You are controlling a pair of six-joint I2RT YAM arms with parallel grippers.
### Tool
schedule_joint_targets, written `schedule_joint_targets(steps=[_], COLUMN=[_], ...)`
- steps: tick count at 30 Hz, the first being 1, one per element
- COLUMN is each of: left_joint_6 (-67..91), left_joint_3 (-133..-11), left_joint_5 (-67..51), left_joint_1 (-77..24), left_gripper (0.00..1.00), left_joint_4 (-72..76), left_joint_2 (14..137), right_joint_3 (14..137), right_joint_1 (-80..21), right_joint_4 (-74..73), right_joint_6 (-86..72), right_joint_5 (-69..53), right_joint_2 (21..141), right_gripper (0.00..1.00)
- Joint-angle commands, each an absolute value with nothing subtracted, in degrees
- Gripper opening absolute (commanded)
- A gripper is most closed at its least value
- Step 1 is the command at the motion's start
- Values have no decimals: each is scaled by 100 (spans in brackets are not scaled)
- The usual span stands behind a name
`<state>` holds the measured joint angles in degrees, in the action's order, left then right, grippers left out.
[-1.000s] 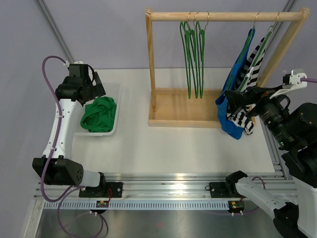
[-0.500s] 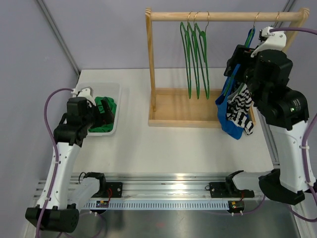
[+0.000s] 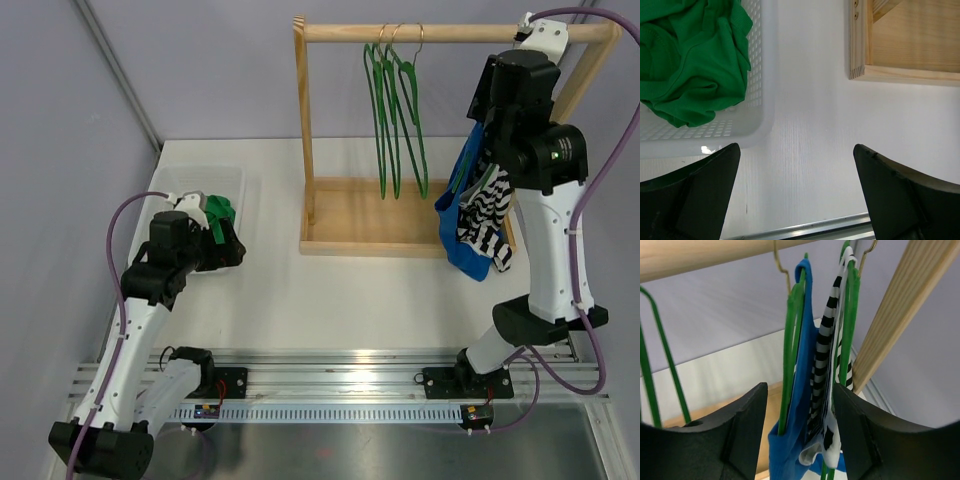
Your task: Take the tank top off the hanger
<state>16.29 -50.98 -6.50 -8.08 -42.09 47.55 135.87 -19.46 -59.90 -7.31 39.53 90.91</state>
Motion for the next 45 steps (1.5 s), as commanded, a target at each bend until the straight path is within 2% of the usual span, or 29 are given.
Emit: schedule_joint_targets(steps=[1,5,7,9,13,21,23,25,35,40,45], left_joint_6=[1538,1529,1521,1521,1521,1521,1521,1521,1521,1521,1521], left_joint_3=[-5124,-5115,-5107,-5098,-5089,-5054,-5062,-5054,-5036,-5036,-5027], left_joint_5=[-896,-958,-975,-984,-1046,-1221,-1239,-1257,-1257,-1248,-1275], left_joint_1=[-844,-844,-844,-852,-852,-853,-853,-853,-870,-870,-888], left_gripper=[99,99,99,99,99,99,99,99,99,99,99], left_joint_4=[-3859,-3832,-3815,-3814,-3797,-3753,-3753,-3753,-3753,-3744,-3735], left_joint_2=[4614,4606,4605,4597,4614,4632,4641,4649,4606,4553,4544], right_joint_3=[13922,13957,14009,14036,14010,14123,14246,14430,14239,13361,13087], right_joint_1=[-1671,-1486,-1450,-1441,-1450,-1441,-1450,-1459,-1450,-1450,-1450], right_joint_4=[-5986,-5810,-5792,-5775,-5757,-5827,-5880,-5950,-5713,-5064,-4966], right_joint_6=[-580,-518,-527,-510,-510,-492,-475,-466,-422,-299,-220], right_joint_5=[3965,3823,3771,3788,3753,3569,3455,3210,2181,1731,1504], right_joint_2=[9412,9667,9799,9861,9905,9975,9993,10011,9467,8816,8543], right_gripper=[61,53,52,42,38,9,8,0,0,0,0])
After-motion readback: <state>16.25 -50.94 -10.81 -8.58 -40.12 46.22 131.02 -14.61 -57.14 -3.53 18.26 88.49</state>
